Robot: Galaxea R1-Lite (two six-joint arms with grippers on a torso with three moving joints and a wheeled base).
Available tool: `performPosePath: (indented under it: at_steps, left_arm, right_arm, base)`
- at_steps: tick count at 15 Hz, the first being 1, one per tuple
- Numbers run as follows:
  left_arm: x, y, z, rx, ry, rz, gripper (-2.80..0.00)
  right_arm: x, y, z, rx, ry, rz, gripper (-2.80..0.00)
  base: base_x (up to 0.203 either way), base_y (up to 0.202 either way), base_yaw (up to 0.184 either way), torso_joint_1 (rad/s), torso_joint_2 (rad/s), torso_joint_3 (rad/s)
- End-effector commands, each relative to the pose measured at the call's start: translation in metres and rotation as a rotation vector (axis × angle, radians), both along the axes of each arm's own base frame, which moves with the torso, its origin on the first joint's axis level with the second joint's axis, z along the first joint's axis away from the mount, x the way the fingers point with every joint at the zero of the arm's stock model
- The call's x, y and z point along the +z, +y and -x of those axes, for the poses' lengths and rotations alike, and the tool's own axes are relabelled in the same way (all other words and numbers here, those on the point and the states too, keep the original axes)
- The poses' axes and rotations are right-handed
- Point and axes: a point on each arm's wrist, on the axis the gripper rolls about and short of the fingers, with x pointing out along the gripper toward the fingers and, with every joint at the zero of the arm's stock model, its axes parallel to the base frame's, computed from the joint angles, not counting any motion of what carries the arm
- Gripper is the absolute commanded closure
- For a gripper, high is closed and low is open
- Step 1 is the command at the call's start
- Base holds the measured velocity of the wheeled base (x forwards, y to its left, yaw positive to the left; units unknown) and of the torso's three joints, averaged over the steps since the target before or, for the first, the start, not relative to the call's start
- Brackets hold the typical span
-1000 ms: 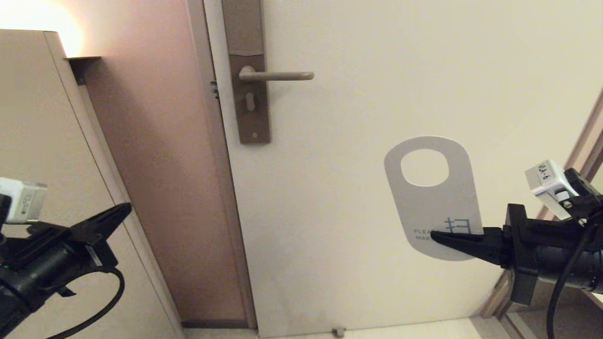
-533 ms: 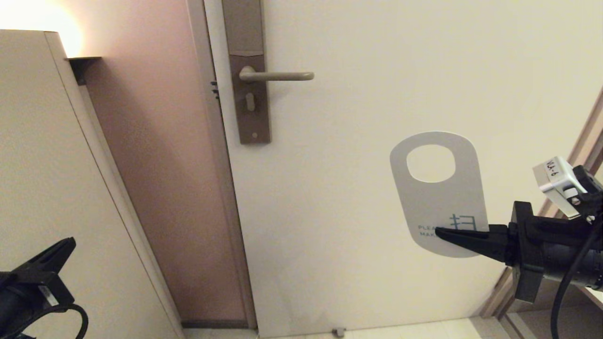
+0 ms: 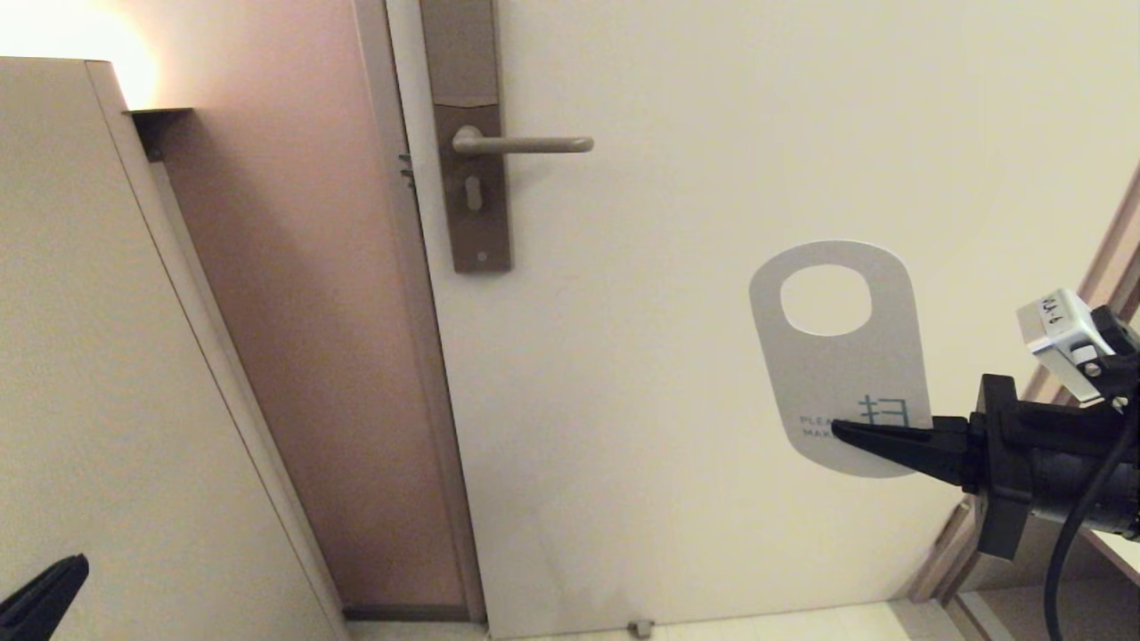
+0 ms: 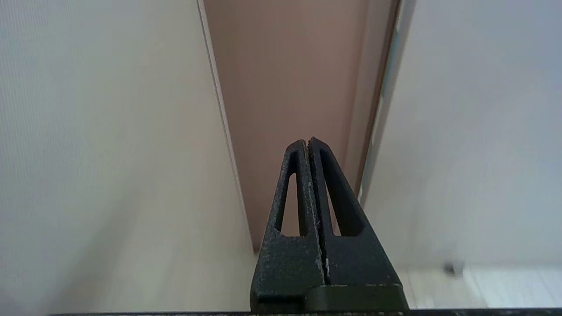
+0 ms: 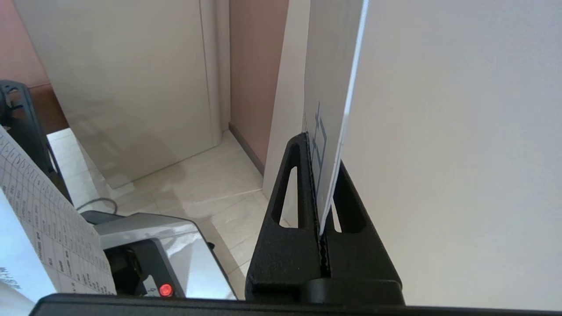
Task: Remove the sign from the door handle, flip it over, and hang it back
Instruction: Hang the sign back with the other side facing out
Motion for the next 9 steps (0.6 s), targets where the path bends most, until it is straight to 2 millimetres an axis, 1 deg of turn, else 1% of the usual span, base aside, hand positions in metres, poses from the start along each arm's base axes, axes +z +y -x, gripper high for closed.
performPosePath:
  at_steps: [1,3,4,7,9]
  left_arm:
    - [-0.011,-0.003,0.027,-0.003,-0.054,-0.009,0.00]
    - [-0.023,-0.004,0.039,-0.005,-0.031,-0.020,0.00]
    - [-0.026,-0.004,0.040,-0.006,-0.008,-0.028,0.00]
    - [-0.024,-0.004,0.039,-0.035,-0.015,-0.053,0.00]
    - [-0.031,-0.005,0.040,-0.095,0.052,-0.078,0.00]
  right_arm:
    - [0.001,-0.002,0.000,-0.006,-0.006,-0.001,0.00]
    - [0.001,-0.005,-0.001,-0.018,-0.020,0.009,0.00]
    - [0.001,-0.006,-0.002,-0.023,-0.026,0.014,0.00]
    - [0.001,-0.007,-0.003,-0.028,-0.027,0.016,0.00]
    - [0.001,-0.007,-0.003,-0.029,-0.026,0.017,0.00]
  base:
    - [0.000,0.000,0.000,0.000,0.00,0.000]
    - [0.000,0.000,0.000,0.000,0.00,0.000]
    - [0.000,0.000,0.000,0.000,0.00,0.000]
    - [0.000,0.000,0.000,0.000,0.00,0.000]
    - [0.000,0.000,0.000,0.000,0.00,0.000]
